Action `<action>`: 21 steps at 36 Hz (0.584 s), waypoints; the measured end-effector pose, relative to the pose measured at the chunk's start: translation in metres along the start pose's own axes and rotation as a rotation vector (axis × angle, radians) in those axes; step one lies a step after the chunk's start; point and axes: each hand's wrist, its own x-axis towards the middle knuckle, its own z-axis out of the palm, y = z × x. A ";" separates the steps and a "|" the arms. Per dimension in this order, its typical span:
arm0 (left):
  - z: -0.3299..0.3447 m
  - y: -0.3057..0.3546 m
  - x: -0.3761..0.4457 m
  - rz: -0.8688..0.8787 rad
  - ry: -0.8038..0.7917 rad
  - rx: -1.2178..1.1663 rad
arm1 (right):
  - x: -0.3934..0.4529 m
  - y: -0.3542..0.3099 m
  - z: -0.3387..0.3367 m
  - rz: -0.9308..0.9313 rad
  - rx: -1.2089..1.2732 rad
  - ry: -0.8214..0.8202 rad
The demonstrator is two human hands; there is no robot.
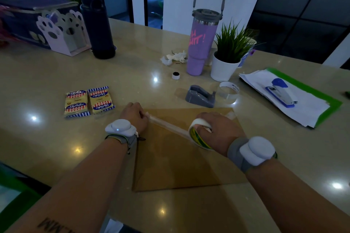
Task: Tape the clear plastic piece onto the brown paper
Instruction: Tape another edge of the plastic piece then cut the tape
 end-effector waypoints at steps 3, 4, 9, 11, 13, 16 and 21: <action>-0.002 -0.003 0.002 -0.045 0.016 -0.078 | -0.001 -0.001 0.000 0.005 0.011 -0.006; -0.002 -0.003 0.002 -0.044 0.022 -0.089 | -0.001 -0.001 0.000 0.004 0.010 -0.002; -0.002 -0.005 -0.002 -0.003 0.127 -0.161 | 0.001 0.001 0.001 -0.003 0.013 0.008; -0.003 -0.007 -0.003 0.011 0.154 -0.211 | 0.002 0.001 0.002 -0.008 0.019 0.008; -0.008 -0.008 -0.005 0.018 0.158 -0.251 | 0.002 0.002 0.002 -0.004 0.023 0.009; -0.019 -0.008 -0.015 0.070 0.073 -0.095 | 0.003 0.003 0.004 -0.005 0.017 0.015; -0.025 0.017 -0.045 0.291 -0.338 0.220 | 0.005 0.002 0.005 -0.020 0.011 0.012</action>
